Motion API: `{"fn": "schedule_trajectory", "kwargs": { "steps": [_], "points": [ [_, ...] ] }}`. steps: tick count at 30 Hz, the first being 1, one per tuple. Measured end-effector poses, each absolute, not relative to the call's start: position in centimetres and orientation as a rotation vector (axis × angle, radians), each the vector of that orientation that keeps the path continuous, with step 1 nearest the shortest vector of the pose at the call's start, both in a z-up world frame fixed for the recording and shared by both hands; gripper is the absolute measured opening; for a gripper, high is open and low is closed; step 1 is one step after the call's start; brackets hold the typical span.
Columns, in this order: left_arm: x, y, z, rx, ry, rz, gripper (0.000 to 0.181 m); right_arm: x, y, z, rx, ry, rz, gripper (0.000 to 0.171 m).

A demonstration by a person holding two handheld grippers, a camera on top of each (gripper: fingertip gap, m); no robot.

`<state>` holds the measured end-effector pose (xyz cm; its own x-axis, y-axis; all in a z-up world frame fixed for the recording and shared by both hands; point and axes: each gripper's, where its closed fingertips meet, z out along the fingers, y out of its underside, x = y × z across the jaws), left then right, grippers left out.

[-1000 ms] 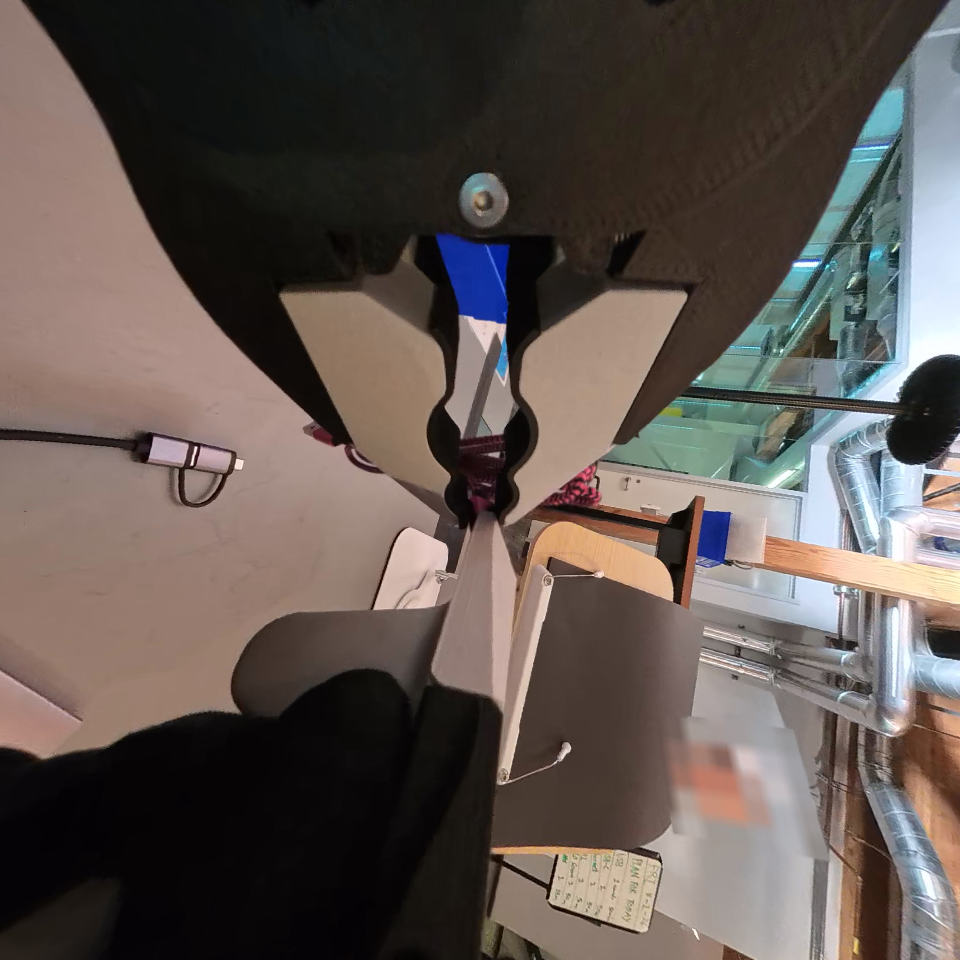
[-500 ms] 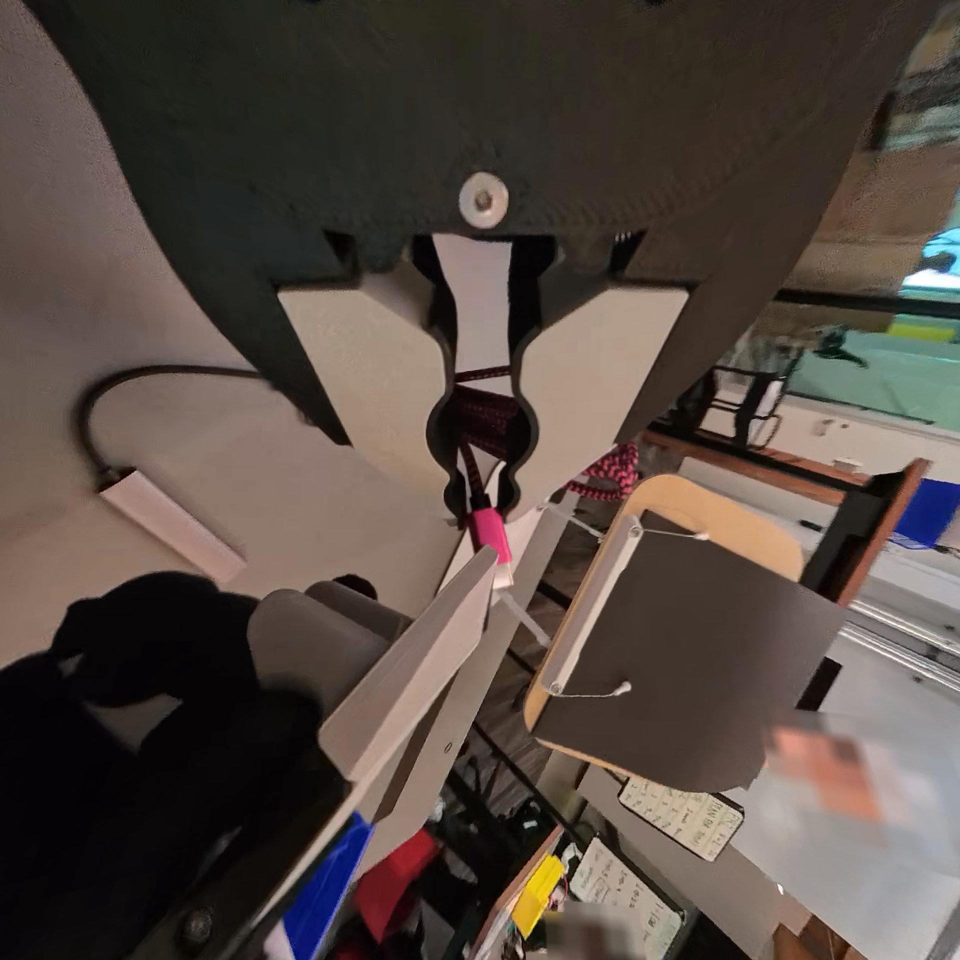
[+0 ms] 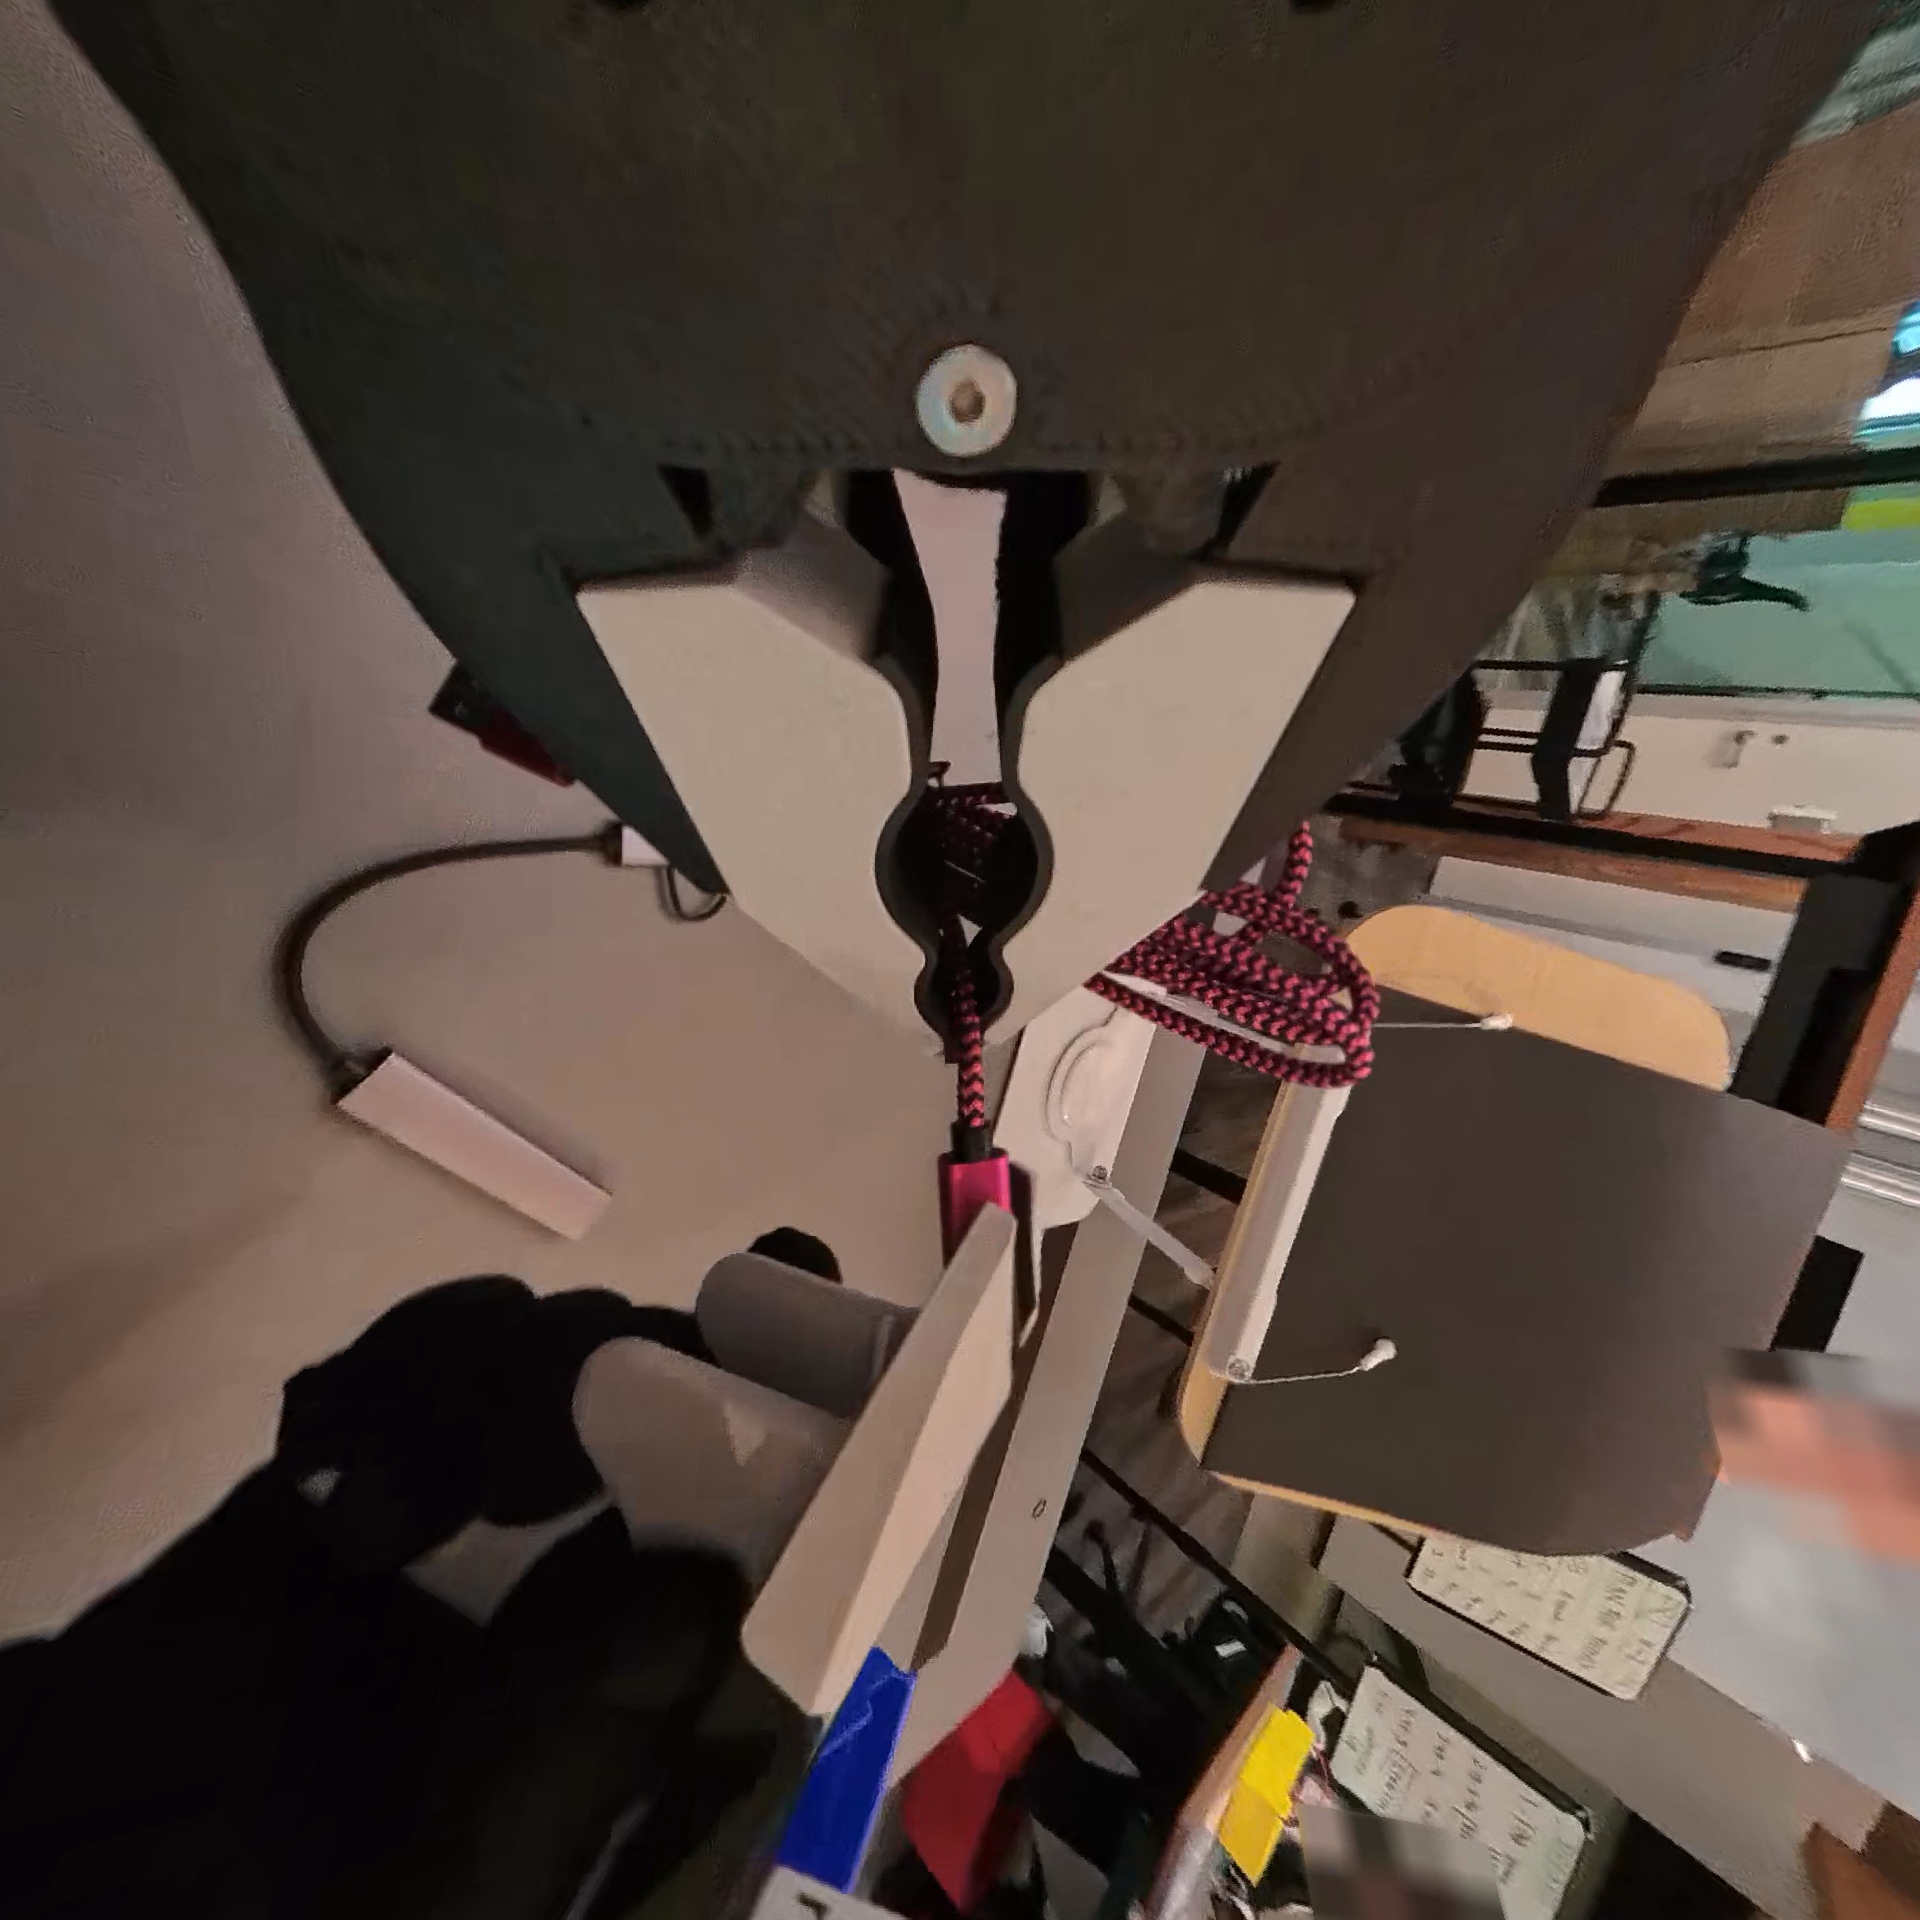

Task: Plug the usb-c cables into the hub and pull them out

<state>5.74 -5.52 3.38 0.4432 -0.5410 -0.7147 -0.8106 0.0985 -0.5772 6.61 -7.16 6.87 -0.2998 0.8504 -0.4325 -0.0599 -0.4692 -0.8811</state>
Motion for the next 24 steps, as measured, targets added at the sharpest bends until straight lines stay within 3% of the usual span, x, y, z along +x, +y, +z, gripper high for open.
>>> {"fn": "schedule_trajectory", "kwargs": {
  "steps": [12,14,15,24],
  "points": [
    [6.6,-6.3,5.1,-1.48,1.2,0.237,0.0,7.0,-8.8,7.7,-1.198,-1.086,1.949,0.002],
    [7.6,-6.8,6.1,-1.422,1.16,0.175,0.018,7.1,-9.0,8.1,-1.177,-1.067,1.988,0.002],
    [8.0,-7.1,6.5,-1.391,1.148,0.16,0.019,7.2,-9.2,8.3,-1.152,-1.064,2.012,0.002],
    [10.0,-9.6,9.1,-1.237,1.117,-0.009,0.008,9.0,-11.3,10.6,-0.905,-1.005,2.256,0.002]
  ]
}}
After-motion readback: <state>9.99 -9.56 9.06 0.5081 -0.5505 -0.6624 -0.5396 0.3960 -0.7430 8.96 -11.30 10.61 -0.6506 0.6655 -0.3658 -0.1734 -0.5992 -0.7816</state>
